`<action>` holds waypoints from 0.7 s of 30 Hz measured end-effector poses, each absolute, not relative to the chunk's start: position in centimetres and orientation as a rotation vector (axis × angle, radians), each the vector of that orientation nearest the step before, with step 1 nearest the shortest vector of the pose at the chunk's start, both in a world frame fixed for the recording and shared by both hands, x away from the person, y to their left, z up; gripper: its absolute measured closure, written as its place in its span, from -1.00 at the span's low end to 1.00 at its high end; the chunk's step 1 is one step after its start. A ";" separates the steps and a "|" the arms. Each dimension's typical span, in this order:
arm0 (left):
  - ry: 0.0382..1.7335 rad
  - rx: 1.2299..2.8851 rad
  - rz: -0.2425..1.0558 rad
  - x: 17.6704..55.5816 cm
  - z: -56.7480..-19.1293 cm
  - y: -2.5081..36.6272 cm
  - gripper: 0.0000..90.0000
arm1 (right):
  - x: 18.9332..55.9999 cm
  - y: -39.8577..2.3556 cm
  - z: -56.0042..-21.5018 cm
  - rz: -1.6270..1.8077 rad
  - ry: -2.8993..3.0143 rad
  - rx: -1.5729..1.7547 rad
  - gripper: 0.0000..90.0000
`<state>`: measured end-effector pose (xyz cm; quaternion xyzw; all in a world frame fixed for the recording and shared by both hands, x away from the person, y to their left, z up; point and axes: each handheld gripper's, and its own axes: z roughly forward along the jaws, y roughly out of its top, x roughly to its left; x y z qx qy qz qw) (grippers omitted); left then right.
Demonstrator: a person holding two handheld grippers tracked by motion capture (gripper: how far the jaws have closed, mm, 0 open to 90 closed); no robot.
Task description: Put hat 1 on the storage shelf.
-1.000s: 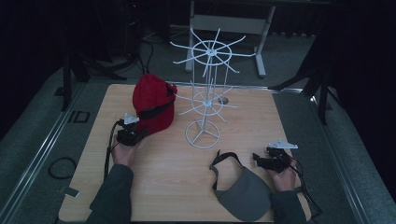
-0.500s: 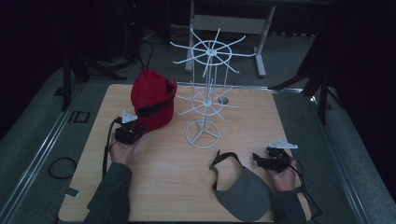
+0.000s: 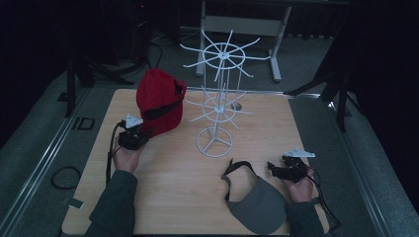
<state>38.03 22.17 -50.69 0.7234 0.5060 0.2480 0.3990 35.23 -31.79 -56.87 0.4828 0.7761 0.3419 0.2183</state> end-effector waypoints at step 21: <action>1.243 1.804 0.659 37.5 -48.5 21.9 0.91 | 35.2 -31.8 -56.9 0.947 2.149 1.335 -0.40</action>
